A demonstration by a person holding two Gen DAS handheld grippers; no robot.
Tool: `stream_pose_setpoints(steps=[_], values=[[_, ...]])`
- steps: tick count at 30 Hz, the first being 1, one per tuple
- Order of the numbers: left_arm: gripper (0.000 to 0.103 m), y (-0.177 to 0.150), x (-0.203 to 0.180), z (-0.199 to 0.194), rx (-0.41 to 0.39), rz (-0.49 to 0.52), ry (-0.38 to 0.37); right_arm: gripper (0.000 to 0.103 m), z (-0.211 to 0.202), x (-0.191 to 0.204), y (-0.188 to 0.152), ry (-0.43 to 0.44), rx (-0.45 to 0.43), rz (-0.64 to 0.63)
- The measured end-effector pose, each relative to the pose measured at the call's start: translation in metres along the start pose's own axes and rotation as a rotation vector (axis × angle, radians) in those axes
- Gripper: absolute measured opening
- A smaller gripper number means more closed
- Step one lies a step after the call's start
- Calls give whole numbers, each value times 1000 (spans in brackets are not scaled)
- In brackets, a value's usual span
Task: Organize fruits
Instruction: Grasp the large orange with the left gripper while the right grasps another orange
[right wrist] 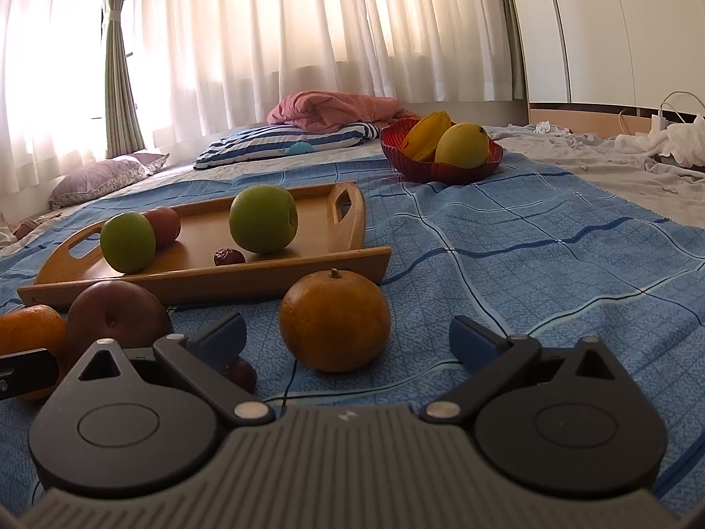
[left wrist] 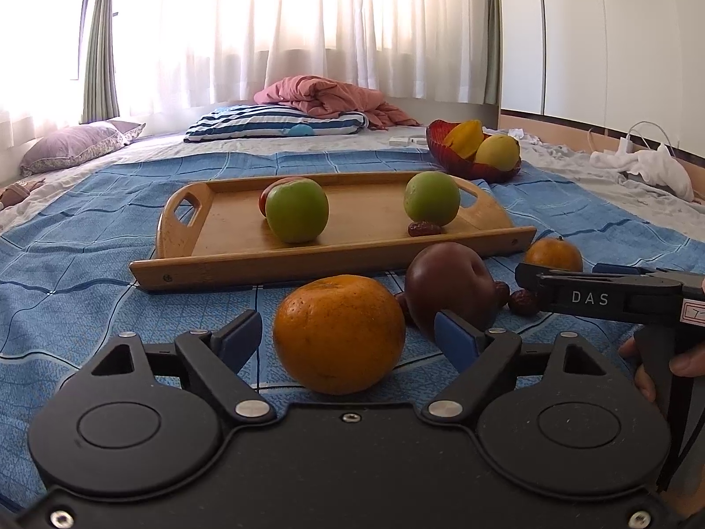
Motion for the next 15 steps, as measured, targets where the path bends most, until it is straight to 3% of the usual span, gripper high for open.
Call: stream_pose_setpoints(steps=[5, 15], values=[[76, -1, 0, 2, 21, -9, -5, 103, 0, 0, 0, -4, -6, 1], [64, -2, 5, 7, 48, -21, 13, 89, -2, 2, 0, -7, -16, -12]])
Point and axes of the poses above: each gripper's, at about its wrist camera, not at the fingertips, and z roughly the way its jaws point, x to its left, y to its top, the point moved 6 cm from there along z, roughly the way its jaws point, and after that the axes turned 9 degrees about -x, right-handed, at the moved point
